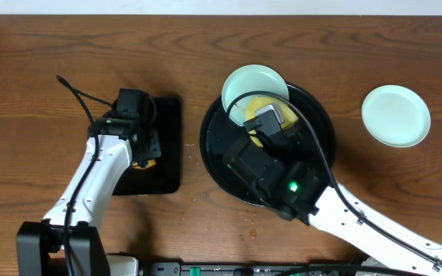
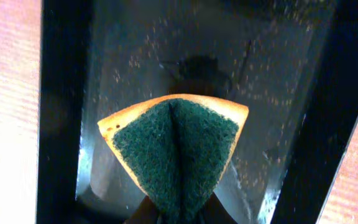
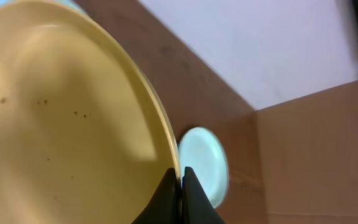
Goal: Clean dirty plates on tray and stack at the side
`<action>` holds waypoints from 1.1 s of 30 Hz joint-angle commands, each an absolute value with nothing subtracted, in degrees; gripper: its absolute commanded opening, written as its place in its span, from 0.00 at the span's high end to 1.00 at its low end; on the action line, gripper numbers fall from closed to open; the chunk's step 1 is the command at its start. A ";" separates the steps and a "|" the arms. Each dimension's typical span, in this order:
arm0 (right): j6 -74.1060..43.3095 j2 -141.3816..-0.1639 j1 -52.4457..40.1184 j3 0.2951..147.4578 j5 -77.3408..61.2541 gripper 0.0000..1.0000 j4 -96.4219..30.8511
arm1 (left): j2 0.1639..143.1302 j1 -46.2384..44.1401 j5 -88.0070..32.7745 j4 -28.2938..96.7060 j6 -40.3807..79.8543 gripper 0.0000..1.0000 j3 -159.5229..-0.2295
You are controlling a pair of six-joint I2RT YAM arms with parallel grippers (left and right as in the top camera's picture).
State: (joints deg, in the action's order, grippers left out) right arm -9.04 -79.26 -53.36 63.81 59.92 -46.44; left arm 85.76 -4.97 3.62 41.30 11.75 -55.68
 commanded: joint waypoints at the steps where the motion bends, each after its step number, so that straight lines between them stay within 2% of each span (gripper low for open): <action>1: -12.03 -78.76 -49.87 64.82 49.41 0.99 -46.22 | 85.73 -4.78 5.54 40.16 11.40 0.89 -54.81; 7: -13.34 -78.76 -42.06 64.71 35.83 0.99 -47.33 | 85.73 -4.78 5.41 37.74 11.42 0.88 -51.79; 10: -15.03 -78.76 -38.30 64.71 31.92 0.99 -48.82 | 85.76 -4.78 5.41 35.46 11.42 0.83 -49.39; 13: -15.42 -78.76 -35.20 64.69 28.25 0.99 -49.58 | 85.76 -4.78 5.41 32.29 11.42 0.56 -47.09; 14: -15.42 -78.76 -34.46 64.71 27.00 0.99 -49.60 | 85.76 -4.78 5.41 31.62 11.40 0.39 -46.57; 15: -15.40 -78.76 -33.71 64.69 25.58 0.99 -49.60 | 85.76 -4.78 5.41 31.00 11.40 0.26 -46.15; 17: -15.42 -78.76 -32.69 64.69 23.35 0.99 -49.60 | 85.76 -4.78 5.43 30.44 11.40 0.18 -46.06; 27: -17.78 -78.76 -27.59 60.07 18.24 0.99 -46.83 | 86.19 -4.80 5.34 25.96 11.42 0.16 -44.99; 33: -16.03 -78.76 -26.17 53.58 11.27 0.99 -37.87 | 87.66 -4.78 5.17 19.97 11.42 0.19 -42.50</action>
State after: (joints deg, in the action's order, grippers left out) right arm -16.08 -79.26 -26.61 55.81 15.70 -39.83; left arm 86.39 -4.97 4.69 20.99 11.81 -43.53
